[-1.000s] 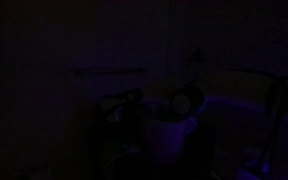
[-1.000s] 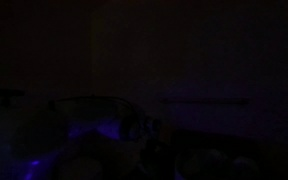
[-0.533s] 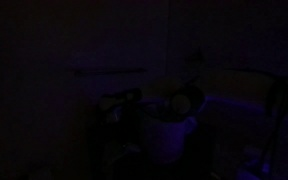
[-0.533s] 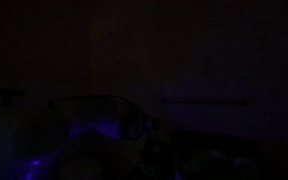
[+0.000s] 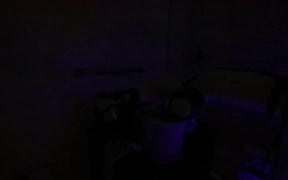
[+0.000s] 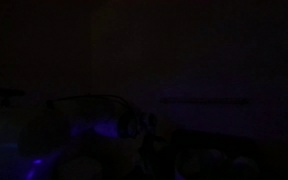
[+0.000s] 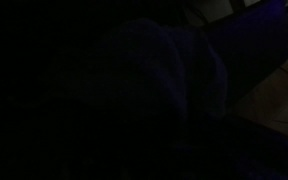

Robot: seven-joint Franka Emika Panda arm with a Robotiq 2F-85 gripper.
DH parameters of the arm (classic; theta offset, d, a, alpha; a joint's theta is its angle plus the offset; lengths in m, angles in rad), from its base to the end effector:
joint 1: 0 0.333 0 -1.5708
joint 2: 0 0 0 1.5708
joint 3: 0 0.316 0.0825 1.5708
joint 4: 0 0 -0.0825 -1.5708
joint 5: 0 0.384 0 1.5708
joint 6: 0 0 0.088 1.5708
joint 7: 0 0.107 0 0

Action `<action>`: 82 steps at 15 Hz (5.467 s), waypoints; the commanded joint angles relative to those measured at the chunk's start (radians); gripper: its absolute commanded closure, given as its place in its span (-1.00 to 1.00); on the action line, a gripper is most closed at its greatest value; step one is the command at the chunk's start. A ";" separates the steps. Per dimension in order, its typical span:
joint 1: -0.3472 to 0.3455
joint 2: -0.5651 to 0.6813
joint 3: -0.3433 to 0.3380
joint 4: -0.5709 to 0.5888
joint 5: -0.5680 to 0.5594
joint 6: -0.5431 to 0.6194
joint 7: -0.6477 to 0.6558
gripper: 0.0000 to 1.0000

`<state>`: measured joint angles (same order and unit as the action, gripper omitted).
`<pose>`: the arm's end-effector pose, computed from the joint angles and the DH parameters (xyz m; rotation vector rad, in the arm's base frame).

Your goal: Put the cloth in the laundry basket

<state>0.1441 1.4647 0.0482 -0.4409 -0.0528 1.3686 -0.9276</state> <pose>0.7249 0.1137 0.0994 -2.4382 -1.4842 0.7295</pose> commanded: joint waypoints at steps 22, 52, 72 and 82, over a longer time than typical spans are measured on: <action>-0.117 -0.295 0.020 0.096 0.063 -0.054 0.544 0.86; -0.358 -0.472 0.046 0.085 0.173 -0.038 0.644 0.85; -0.592 -0.423 0.036 0.090 0.276 0.377 1.144 0.87; -0.552 -0.525 0.023 0.073 0.247 0.348 1.184 0.87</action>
<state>-0.4298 0.9893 0.0845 -0.3452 0.1985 1.7766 0.2950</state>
